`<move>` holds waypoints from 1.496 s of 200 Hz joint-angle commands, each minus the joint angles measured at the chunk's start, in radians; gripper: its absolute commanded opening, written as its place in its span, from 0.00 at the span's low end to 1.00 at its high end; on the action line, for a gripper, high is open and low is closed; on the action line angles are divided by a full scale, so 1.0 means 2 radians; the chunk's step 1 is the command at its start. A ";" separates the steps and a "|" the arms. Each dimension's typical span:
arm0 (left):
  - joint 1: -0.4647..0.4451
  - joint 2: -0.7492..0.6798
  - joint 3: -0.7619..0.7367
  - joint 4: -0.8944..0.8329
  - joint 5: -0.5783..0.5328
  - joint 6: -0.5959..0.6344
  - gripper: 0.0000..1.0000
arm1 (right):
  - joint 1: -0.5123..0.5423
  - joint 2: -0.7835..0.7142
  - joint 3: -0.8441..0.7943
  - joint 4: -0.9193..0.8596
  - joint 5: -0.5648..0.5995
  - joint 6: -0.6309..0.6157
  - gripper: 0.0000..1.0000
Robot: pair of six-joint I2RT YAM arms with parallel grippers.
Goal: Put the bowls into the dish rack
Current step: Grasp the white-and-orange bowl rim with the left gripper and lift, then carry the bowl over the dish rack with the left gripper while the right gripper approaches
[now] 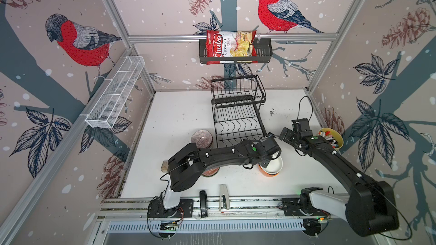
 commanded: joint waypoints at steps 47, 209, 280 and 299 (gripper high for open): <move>0.001 -0.029 -0.015 0.031 -0.018 -0.006 0.00 | 0.000 -0.011 -0.002 0.001 0.007 -0.011 0.99; 0.041 -0.116 -0.098 0.122 -0.023 -0.019 0.00 | 0.010 -0.056 -0.013 0.042 -0.020 -0.041 0.99; 0.109 -0.200 -0.210 0.180 -0.014 -0.051 0.00 | 0.089 -0.059 -0.009 0.078 0.010 -0.063 0.99; 0.136 -0.219 -0.238 0.191 0.002 -0.063 0.00 | 0.096 -0.050 -0.001 0.083 -0.025 -0.071 0.99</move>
